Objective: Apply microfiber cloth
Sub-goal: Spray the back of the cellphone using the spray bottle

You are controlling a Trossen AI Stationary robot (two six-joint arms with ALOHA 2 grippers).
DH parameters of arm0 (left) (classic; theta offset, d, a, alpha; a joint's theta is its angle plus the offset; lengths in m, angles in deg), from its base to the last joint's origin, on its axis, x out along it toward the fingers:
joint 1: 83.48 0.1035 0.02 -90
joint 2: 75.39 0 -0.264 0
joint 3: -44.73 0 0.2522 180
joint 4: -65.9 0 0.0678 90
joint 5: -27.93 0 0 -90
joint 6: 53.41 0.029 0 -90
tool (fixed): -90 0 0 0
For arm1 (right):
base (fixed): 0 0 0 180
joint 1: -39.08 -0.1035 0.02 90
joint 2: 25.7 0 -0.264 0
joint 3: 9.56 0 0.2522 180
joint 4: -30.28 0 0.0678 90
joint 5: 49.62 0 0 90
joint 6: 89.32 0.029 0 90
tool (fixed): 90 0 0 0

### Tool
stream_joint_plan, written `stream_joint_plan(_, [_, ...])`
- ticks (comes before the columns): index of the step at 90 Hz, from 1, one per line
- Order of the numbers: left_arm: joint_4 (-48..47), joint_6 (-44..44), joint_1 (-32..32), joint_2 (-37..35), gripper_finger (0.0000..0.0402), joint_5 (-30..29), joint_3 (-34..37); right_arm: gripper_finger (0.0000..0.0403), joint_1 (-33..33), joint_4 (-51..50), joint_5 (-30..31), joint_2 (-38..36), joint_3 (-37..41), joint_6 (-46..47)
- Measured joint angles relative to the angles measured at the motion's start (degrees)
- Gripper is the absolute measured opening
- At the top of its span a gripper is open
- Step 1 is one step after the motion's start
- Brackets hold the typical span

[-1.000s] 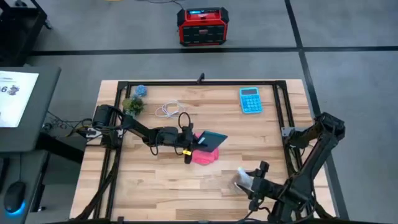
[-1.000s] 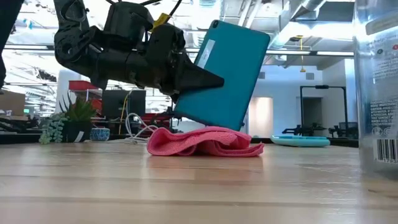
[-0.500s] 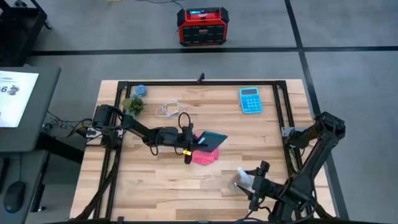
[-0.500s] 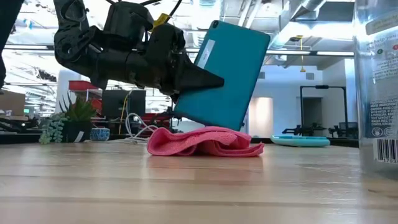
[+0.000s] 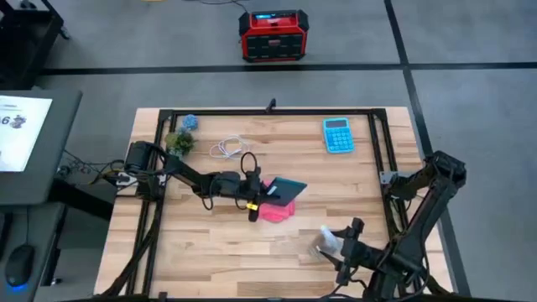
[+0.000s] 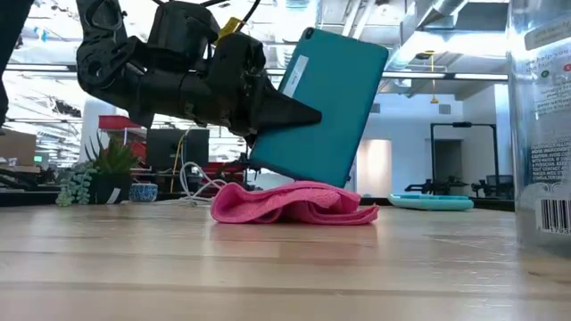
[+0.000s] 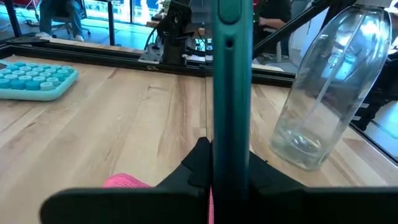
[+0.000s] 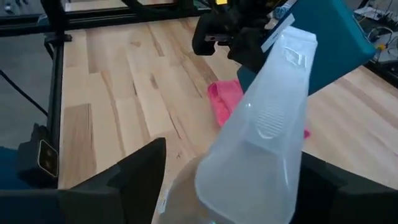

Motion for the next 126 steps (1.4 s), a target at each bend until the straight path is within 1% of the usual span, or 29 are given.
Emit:
stream_joint_plan(22, [0.00,0.24,-0.13,0.00,0.0009,0.00,0.00,0.0256,0.33,4.31,0.71,0.00,-0.02,-4.67])
stream_joint_plan(54, [0.27,-0.10,-0.22,-0.70,0.0009,-0.01,0.00,0.0256,-0.35,4.48,1.87,0.00,-0.04,-5.52])
stream_joint_plan(65, [0.50,0.20,-0.22,-0.87,0.0009,-0.02,-0.02,0.0256,-0.88,4.43,4.65,0.02,-0.04,-6.48])
stream_joint_plan(70, [0.15,0.19,-0.23,-0.85,0.0009,-0.01,0.00,0.0256,-0.92,4.42,4.96,0.02,-0.04,-6.29])
stream_joint_plan(104, [-0.90,1.31,-0.33,-0.90,0.0009,-0.02,0.00,0.0256,-0.92,4.46,4.47,0.02,-0.05,-3.85])
stream_joint_plan(113, [-1.04,1.29,-0.45,-0.90,0.0009,-0.02,0.00,0.0255,-0.82,4.23,3.20,0.02,-0.12,-2.97])
stream_joint_plan(119, [-1.00,1.31,-0.46,-0.90,0.0009,-0.02,0.00,0.0250,-0.81,1.71,2.42,0.06,-1.29,-1.74])
stream_joint_plan(126, [-1.04,1.31,-0.49,-0.90,0.0009,-0.02,0.00,0.0237,-0.59,-2.54,-0.11,0.02,-3.41,1.39])
